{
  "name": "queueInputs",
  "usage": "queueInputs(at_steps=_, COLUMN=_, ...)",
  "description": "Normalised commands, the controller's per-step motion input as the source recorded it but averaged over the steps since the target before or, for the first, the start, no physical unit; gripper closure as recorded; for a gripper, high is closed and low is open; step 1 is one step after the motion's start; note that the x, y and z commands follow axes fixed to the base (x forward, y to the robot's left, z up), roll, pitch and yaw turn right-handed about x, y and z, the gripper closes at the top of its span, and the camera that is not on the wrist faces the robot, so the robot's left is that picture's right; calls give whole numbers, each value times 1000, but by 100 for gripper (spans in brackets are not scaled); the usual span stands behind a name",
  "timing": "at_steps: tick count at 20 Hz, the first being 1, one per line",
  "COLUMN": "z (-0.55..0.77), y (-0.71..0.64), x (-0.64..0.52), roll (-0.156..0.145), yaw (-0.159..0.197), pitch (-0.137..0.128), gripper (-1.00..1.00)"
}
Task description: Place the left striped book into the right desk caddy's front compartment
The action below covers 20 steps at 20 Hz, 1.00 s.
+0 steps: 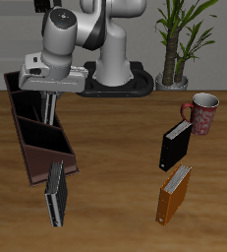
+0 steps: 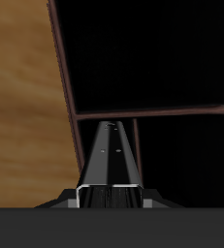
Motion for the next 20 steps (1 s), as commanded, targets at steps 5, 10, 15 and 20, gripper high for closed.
queueInputs(at_steps=5, z=-14, y=-49, x=5, roll=-10, yaw=-25, pitch=32, gripper=-100)
queueInputs(at_steps=10, z=-24, y=-59, x=0, roll=-21, yaw=1, pitch=9, gripper=-100)
queueInputs(at_steps=15, z=121, y=28, x=-39, roll=6, yaw=2, pitch=-19, gripper=-100)
queueInputs(at_steps=20, z=150, y=51, x=-22, roll=14, yaw=10, pitch=-34, gripper=-100)
